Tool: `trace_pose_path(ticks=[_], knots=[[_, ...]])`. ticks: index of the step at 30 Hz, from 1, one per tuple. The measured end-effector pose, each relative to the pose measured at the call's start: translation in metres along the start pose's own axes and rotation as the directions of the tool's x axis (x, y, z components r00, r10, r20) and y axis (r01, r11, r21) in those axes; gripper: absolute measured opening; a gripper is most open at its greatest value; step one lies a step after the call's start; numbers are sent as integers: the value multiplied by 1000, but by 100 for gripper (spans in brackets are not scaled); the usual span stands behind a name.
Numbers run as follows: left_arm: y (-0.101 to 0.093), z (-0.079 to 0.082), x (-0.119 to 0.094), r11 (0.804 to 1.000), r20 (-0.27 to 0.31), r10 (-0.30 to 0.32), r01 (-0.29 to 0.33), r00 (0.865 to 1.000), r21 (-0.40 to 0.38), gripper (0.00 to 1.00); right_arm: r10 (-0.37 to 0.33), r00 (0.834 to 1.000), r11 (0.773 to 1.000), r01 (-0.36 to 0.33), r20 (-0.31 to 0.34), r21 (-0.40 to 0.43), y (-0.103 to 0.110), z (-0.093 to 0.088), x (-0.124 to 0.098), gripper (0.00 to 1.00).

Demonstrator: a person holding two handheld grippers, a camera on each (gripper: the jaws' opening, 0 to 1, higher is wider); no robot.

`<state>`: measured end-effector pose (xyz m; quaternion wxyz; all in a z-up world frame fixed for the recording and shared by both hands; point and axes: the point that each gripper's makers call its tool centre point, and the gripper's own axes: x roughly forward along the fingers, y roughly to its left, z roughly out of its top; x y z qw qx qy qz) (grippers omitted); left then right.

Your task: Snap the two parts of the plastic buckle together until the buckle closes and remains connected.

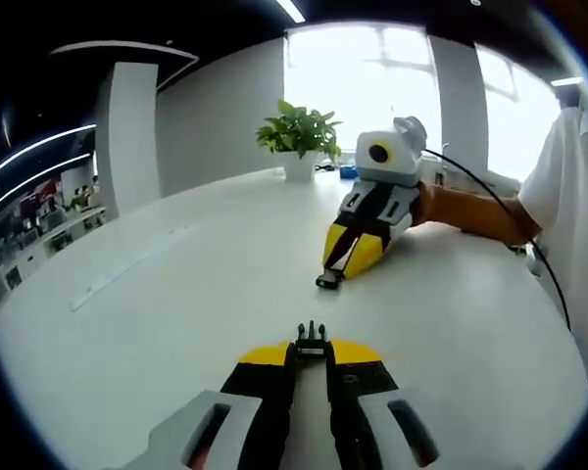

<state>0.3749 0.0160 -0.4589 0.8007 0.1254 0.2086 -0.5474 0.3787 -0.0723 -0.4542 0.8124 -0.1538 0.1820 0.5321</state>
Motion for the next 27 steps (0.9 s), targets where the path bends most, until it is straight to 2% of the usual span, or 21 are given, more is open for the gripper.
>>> trace_pose_path(ticks=[17, 27], knots=[[-17, -1, -4, 995, 9, -96, 96, 995, 23, 12, 68, 998, 997, -68, -7, -32, 17, 3, 3, 11], [-23, -2, -4, 992, 1, -123, 123, 992, 30, 12, 103, 995, 993, -104, -17, -50, 27, 3, 5, 11]])
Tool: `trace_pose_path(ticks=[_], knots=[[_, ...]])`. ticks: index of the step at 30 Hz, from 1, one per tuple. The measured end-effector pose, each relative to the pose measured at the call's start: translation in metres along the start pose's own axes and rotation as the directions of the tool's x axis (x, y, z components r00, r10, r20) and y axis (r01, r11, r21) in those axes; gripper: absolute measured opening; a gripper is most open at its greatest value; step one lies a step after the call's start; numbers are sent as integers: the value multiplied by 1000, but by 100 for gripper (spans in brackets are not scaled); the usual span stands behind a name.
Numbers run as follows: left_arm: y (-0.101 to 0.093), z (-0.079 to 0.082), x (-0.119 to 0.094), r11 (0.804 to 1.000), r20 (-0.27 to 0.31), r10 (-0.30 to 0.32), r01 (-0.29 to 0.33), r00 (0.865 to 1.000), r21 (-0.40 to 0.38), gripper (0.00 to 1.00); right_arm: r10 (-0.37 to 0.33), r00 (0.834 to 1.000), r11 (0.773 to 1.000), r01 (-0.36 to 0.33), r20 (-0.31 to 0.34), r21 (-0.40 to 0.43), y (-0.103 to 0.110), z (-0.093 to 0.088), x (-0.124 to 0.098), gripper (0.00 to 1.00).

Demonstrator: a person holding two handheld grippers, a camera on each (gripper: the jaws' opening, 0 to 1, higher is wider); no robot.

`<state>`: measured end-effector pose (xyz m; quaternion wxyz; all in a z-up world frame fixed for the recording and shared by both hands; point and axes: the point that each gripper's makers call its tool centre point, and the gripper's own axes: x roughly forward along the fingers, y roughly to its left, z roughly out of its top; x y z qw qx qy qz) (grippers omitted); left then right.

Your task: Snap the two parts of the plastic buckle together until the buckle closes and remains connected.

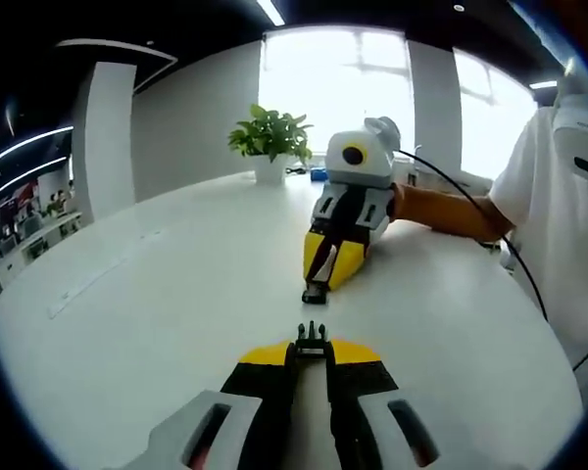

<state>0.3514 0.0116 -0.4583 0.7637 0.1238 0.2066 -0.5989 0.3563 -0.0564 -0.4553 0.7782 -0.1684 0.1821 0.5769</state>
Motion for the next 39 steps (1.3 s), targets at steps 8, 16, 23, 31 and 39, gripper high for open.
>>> trace_pose_path(ticks=[8, 16, 23, 31, 39], knots=[[-3, -2, 2, 1000, -17, -11, 11, 1000, 8, 12, 5, 1000, 1000, -5, -10, -17, 3, 2, 3, 11], [-5, -2, 3, 1000, -18, -15, 16, 1000, 11, 12, -2, 1000, 1000, 2, -20, -16, 2, 2, 2, 11], [-5, -2, 3, 1000, -19, -16, 16, 1000, 13, 12, -2, 1000, 1000, 2, -27, -10, 3, 2, 3, 11], [-6, -2, 4, 1000, -9, -22, 22, 1000, 16, 12, -7, 999, 1000, 6, -32, -11, 3, 2, 3, 11], [-6, -2, 4, 1000, 2, -25, 25, 1000, 17, 12, -12, 999, 1000, 11, -35, -9, 3, 2, 4, 11]])
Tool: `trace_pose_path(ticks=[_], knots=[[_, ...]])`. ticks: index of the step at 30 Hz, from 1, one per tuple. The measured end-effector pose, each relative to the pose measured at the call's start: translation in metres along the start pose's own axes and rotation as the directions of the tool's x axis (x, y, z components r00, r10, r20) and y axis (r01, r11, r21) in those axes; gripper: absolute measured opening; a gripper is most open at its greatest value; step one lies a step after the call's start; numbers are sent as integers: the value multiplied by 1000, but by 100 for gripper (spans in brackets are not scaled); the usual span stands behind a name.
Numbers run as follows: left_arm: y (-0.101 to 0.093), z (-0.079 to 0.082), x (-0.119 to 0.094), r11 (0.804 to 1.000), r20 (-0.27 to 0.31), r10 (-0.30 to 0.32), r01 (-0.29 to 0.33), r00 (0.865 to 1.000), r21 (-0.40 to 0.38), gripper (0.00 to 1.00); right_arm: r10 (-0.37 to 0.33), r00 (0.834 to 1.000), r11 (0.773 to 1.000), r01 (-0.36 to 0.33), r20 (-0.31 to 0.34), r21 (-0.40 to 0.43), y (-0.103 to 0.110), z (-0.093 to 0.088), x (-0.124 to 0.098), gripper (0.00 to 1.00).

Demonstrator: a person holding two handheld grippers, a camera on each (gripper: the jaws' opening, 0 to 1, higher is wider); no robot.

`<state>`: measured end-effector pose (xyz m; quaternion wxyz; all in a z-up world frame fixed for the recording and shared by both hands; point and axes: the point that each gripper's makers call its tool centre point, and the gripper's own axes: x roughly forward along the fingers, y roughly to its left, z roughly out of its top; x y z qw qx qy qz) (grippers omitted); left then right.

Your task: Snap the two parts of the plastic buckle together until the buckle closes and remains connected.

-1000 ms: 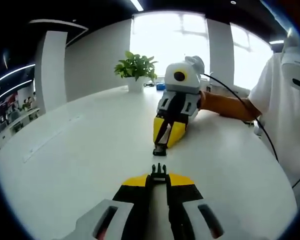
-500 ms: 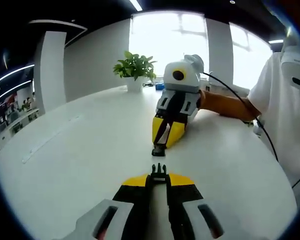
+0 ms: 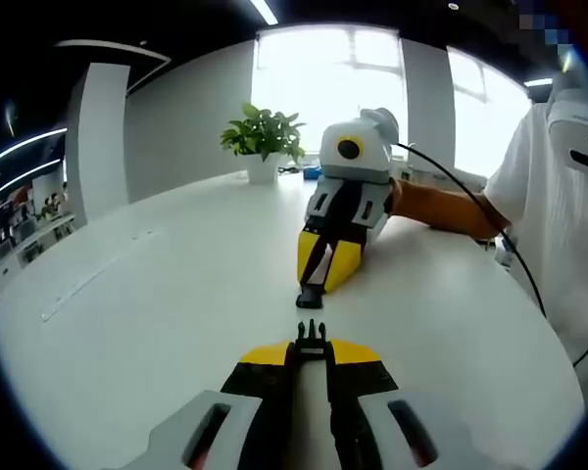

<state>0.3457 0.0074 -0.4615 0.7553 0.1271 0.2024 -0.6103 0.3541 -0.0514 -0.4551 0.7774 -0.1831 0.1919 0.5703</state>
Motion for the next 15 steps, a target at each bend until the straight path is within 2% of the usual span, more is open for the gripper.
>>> trace_pose_path(ticks=[15], knots=[[-1, 1, 1, 1000, 9, -4, 4, 1000, 6, 12, 3, 1000, 1000, -3, -1, -4, 2, 1, 3, 11]])
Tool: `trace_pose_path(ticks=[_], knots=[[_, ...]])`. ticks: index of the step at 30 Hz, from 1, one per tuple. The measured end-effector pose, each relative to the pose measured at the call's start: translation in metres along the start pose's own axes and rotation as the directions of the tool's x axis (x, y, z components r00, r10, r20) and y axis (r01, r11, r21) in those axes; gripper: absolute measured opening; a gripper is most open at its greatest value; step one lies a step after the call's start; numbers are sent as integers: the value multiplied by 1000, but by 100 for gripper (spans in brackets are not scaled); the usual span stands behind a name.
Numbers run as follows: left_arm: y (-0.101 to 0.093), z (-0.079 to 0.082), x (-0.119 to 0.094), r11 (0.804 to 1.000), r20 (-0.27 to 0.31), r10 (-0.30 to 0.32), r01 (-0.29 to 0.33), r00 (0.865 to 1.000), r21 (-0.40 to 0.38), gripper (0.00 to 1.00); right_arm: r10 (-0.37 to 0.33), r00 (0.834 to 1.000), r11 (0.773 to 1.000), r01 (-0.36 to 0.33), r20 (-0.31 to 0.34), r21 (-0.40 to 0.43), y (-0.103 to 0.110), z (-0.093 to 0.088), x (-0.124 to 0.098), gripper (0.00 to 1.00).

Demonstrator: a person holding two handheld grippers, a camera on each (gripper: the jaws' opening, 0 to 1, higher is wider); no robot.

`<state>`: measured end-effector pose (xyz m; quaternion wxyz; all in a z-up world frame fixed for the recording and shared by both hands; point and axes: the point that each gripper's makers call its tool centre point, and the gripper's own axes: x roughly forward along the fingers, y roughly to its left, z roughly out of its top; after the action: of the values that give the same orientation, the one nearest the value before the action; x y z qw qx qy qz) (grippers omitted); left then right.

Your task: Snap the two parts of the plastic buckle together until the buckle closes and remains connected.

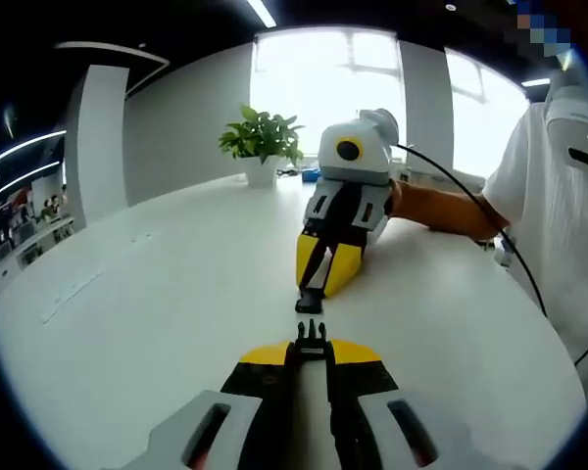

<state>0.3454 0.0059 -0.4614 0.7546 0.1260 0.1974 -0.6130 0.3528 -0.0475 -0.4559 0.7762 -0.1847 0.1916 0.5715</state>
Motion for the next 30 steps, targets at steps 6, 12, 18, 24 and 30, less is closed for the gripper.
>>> trace_pose_path(ticks=[6, 12, 18, 24, 30], knots=[[-1, 1, 2, 1000, 2, -3, 3, 1000, 3, 12, 5, 1000, 1000, -5, 3, -5, 3, 2, 2, 11], [-1, 1, 3, 1000, 3, 2, -2, 1000, 5, 12, 12, 1000, 1000, -12, 5, -10, 8, 2, 2, 11], [-1, 2, 3, 1000, 4, 2, -2, 1000, 6, 12, 13, 1000, 1000, -13, 7, -12, 11, 2, 2, 11], [-2, 2, 3, 1000, 9, -4, 4, 1000, 11, 12, 13, 1000, 1000, -13, 4, -13, 11, 1, 1, 11], [-2, 1, 3, 1000, 34, -17, 16, 999, 18, 12, 14, 1000, 1000, -14, 4, -17, 11, 2, 2, 11]])
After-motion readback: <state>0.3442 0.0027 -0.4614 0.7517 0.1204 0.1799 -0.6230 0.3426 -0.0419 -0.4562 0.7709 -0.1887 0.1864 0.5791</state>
